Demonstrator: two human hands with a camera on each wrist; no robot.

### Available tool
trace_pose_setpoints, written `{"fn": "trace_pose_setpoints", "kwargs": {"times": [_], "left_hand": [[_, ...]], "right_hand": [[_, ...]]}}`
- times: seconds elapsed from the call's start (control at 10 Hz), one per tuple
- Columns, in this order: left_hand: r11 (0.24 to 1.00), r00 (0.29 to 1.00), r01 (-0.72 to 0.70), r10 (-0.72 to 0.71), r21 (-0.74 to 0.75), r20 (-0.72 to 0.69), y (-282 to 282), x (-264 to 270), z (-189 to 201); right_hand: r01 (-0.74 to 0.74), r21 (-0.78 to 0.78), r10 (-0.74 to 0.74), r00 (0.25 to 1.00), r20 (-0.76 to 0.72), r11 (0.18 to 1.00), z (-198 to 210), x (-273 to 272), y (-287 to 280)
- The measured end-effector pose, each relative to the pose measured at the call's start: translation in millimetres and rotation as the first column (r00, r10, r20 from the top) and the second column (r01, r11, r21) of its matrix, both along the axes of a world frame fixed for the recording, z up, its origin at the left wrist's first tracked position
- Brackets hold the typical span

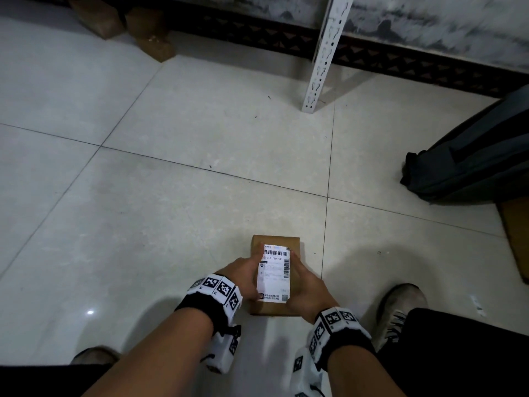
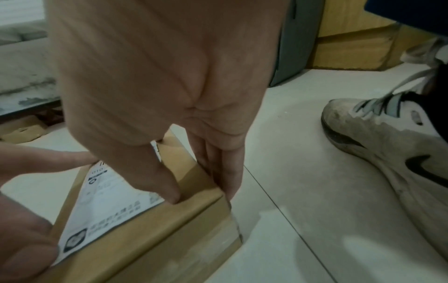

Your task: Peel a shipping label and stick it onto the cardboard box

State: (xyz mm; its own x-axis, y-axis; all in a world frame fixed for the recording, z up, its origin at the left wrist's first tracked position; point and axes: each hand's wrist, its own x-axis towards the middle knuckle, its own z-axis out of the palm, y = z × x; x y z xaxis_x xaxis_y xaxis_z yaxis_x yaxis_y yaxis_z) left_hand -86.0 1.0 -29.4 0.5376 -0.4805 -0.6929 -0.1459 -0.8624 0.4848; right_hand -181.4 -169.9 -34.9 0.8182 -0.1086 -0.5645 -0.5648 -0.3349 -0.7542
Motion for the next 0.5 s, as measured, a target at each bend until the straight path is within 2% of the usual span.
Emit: {"fn": "trace_pose_setpoints", "kwargs": {"times": [0.1, 0.2, 0.3, 0.4, 0.5], "left_hand": [[1.0, 0.999, -0.019, 0.018, -0.025, -0.027, -5, -6, 1], [0.999, 0.998, -0.047, 0.046, -0.02, -0.045, -6, -9, 2], [0.998, 0.998, 0.056, -0.056, 0.016, -0.016, 0, -15, 13], [0.999, 0.997, 0.039, -0.041, 0.021, 0.064, 16, -2, 25], [0.987, 0.972, -0.028, -0.01, 0.157, 0.237, 28, 15, 29]], "right_hand": [[-0.023, 0.009, 0.023, 0.999, 0.026, 1.0, 5, 3, 3], [-0.086, -0.114, 0.087, 0.996, 0.004, 0.99, 0, 5, 7], [-0.081, -0.145, 0.08, 0.997, -0.009, 0.986, -6, 0, 10], [-0.042, -0.23, 0.047, 0.999, 0.014, 0.972, -7, -6, 12], [0.045, -0.283, -0.053, 0.998, -0.021, 0.958, -13, -10, 7]]}}
